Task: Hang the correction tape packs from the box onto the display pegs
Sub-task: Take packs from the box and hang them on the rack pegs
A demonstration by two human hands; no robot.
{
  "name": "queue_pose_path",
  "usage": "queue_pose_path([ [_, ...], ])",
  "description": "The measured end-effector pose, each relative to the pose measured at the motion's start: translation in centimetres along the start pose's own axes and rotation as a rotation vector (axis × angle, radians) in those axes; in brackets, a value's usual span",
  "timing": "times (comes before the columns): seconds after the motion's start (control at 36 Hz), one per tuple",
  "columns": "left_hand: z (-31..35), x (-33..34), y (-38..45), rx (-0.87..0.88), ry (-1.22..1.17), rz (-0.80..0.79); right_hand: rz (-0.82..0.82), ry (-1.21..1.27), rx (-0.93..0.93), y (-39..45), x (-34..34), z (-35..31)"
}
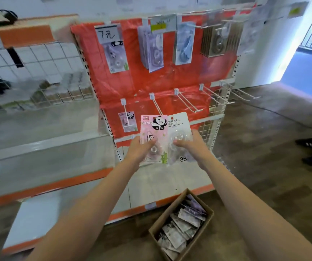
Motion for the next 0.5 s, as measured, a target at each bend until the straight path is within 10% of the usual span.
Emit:
queue_pose_path([
  [0.5,-6.7,-0.9,-0.3,-0.115,-0.139,-0.031,-0.055,-0.065,0.155,0.5,1.7,3.8],
])
Point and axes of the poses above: each hand's wrist, its own y-axis towards the middle knuckle, its own x-axis out of the palm, z = x × y, the point moved 7 cm from there along y, towards the middle knuckle, and after that the axes turned 11 degrees about y, right-handed, at the moved point
